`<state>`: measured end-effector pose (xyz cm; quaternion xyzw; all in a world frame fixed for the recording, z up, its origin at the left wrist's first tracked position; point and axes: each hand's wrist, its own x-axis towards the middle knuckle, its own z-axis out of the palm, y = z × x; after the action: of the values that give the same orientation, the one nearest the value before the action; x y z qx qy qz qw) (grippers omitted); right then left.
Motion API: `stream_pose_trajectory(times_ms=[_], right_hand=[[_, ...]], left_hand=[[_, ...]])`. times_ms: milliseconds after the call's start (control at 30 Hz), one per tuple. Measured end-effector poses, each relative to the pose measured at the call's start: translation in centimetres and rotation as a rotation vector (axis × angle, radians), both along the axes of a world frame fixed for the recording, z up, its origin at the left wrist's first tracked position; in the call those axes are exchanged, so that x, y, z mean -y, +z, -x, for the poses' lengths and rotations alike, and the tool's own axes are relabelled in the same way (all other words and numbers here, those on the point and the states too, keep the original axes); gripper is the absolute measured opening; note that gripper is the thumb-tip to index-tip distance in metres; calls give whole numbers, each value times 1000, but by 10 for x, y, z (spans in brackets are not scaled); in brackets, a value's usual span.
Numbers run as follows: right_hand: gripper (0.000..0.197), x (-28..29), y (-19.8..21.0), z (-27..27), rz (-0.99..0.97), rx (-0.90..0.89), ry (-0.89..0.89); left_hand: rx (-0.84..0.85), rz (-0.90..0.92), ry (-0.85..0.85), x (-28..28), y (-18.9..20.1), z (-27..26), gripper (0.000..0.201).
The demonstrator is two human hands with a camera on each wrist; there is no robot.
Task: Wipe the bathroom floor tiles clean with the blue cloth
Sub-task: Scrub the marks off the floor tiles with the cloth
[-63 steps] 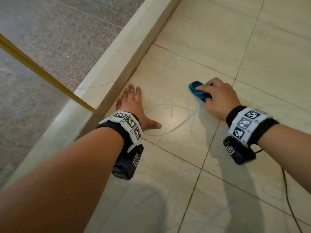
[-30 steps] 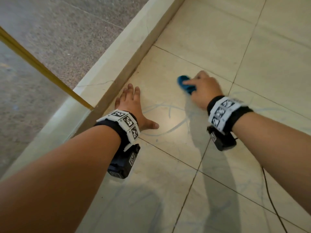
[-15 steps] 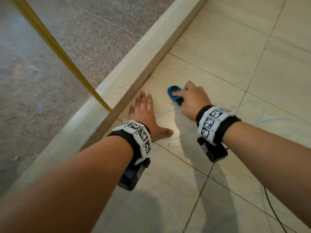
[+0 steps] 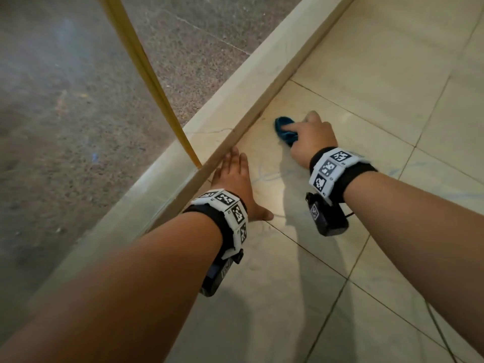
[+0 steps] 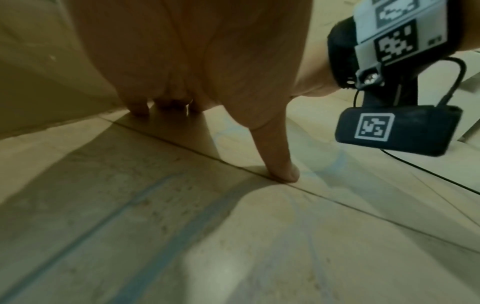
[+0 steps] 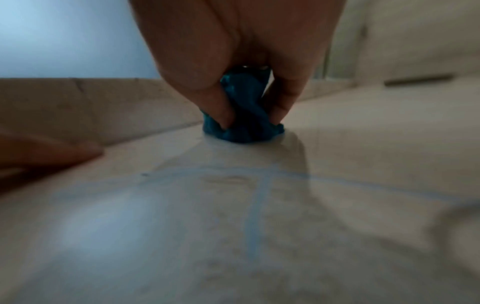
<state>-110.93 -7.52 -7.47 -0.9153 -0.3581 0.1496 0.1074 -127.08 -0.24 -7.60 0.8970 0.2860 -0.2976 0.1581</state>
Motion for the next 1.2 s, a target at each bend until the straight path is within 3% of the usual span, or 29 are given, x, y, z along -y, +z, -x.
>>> stream_pose_trajectory(times_ms=[33,167,300,333,467,600,667,767,833,933,1000,1100,1133,1200], right_hand=[[47,0,0,4,30,13,4],[49,3,-1,29,2,10,362],[49,-4,1,2,23,2,46],[49,-5,3,10,35,6,47],[49,2,-2,40,11,35,364],[48,8,-2,0,14,-6,-41],[48,7,1,14,61,2,33],[48,10,0,39,11,-3,314],[47,9,-2,24,2,-32,259],[47,8,-1,-2,15,-34,-53],[47,9,0,16,39,26,12],[48,20,-4,52,-41,30,310],[49,22,-6,47,-55,4,327],[50,17,-8,18,-56,-32,194]], left_hand=[[-8,3,0,0,0,-1,145],[-14,-19,-12,1,0,-3,144],[-12,-14,0,2,2,-3,145],[-14,-10,3,1,2,-3,145],[-18,-11,-7,1,2,-3,144],[-8,4,6,0,0,-2,146],[-11,8,5,0,-1,-3,146],[-9,-7,4,0,0,-4,145],[-15,1,4,-1,1,-4,145],[-22,-12,-1,0,1,-4,145],[-25,-14,-8,1,1,-4,145],[-29,-23,-14,0,2,-5,144],[-32,-23,-17,0,3,-5,144],[-40,-24,-21,0,4,-5,143]])
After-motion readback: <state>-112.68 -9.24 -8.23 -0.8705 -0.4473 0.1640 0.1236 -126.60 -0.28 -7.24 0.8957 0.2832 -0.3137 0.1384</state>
